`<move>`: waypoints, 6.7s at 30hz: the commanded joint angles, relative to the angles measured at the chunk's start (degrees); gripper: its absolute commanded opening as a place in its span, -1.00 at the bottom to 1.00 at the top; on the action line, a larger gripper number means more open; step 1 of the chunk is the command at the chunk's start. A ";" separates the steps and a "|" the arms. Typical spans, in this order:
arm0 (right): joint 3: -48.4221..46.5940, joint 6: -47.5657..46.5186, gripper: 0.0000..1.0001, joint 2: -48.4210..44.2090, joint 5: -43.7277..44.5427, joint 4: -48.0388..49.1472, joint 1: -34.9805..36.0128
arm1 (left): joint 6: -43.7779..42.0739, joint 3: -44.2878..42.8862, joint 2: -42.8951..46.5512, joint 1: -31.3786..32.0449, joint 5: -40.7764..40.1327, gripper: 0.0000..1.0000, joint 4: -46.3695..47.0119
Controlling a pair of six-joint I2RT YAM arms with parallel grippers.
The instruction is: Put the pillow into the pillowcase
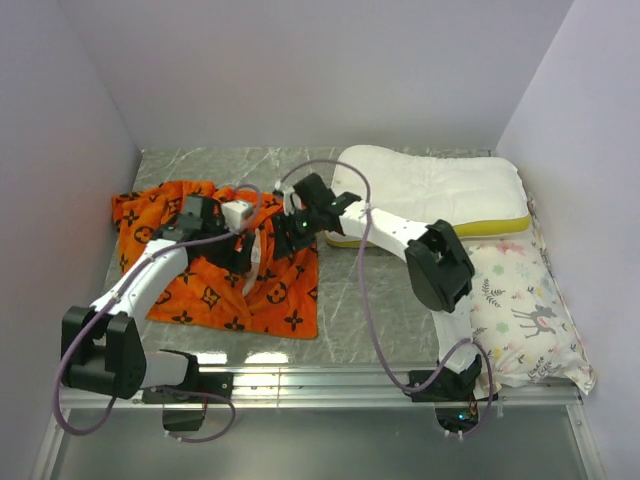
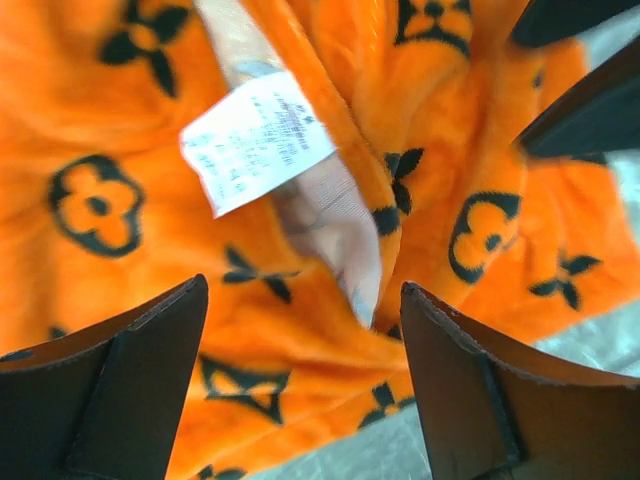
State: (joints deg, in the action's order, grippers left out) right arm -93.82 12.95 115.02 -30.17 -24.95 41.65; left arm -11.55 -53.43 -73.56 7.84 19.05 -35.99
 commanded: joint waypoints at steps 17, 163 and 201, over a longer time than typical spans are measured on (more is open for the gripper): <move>-0.40 4.63 -0.14 13.20 9.94 -3.52 1.94 | 6.72 -0.53 -17.84 14.58 -43.64 0.43 12.17; -10.66 -55.93 -1.00 -3.94 -0.59 -29.45 1.06 | 9.00 -7.83 2.98 1.39 2.31 -0.99 2.68; -21.16 -25.56 -1.00 5.74 19.26 -8.84 -1.92 | 1.37 -7.39 3.42 2.71 14.69 -0.89 -11.89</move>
State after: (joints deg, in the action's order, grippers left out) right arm -116.88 -23.55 123.55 -20.40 -48.97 40.97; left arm -7.09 -60.75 -70.87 9.96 27.16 -40.91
